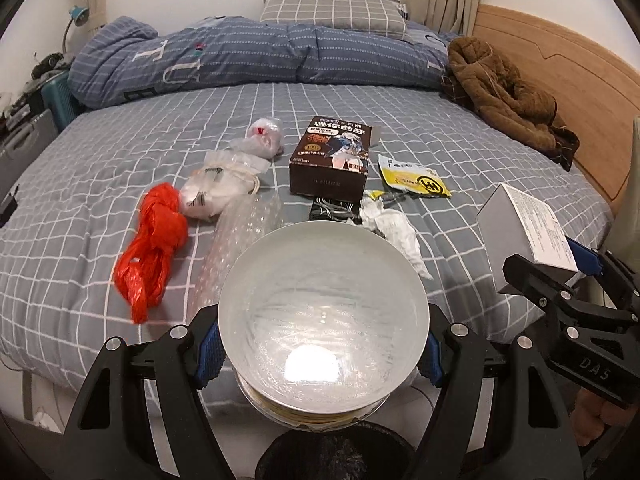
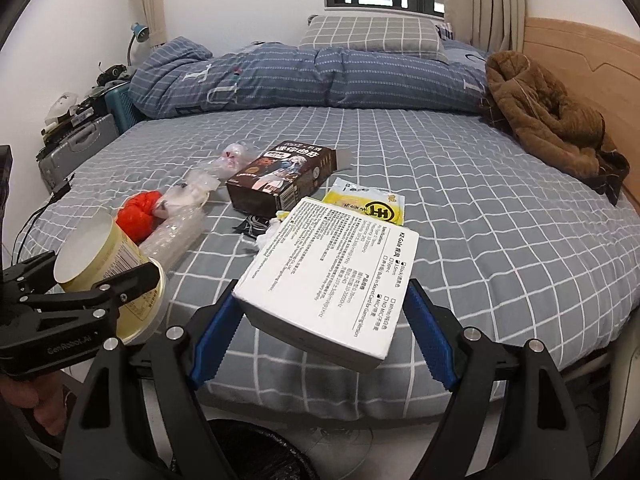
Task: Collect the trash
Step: 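Lift the tub and white box and carry both toward the black trash bin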
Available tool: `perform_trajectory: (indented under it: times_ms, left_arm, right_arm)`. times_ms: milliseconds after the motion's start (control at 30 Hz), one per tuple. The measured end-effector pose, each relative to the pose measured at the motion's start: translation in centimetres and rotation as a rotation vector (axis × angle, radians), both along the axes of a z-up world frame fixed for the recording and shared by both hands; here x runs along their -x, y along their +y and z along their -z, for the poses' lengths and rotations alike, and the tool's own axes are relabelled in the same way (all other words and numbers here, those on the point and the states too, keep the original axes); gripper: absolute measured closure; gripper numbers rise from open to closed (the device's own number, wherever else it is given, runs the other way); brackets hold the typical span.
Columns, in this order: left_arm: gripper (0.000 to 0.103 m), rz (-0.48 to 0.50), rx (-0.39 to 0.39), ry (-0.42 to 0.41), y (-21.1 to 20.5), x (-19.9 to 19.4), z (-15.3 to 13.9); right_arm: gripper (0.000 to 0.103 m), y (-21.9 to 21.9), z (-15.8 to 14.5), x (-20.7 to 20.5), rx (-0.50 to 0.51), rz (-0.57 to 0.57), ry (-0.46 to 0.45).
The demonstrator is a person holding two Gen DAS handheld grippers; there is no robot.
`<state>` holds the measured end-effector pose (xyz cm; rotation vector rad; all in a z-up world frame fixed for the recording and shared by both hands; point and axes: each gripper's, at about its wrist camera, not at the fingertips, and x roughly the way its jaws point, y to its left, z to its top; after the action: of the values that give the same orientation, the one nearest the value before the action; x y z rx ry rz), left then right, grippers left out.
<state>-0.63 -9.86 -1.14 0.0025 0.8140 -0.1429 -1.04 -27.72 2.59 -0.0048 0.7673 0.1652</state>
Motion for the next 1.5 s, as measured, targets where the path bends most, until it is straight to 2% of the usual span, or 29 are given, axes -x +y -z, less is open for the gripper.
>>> perform_trajectory:
  times_ms: [467, 933, 1300, 1500]
  left_arm:
    - [0.03, -0.023, 0.017, 0.015, 1.4, 4.0, 0.5]
    - [0.03, -0.065, 0.024, 0.088, 4.3, 9.1, 2.8]
    - [0.03, -0.106, 0.034, 0.162, 6.6, 13.7, 4.9]
    - [0.03, -0.116, 0.043, 0.222, 7.5, 15.2, 6.5]
  right_arm:
    - [0.026, 1.1, 0.1, 4.3, 0.004, -0.023, 0.005]
    - [0.026, 3.3, 1.7, 9.0, 0.017, -0.069, 0.065]
    - [0.026, 5.3, 4.0, 12.6, 0.031, -0.104, 0.146]
    - [0.026, 5.8, 5.4, 14.0, 0.016, -0.104, 0.221]
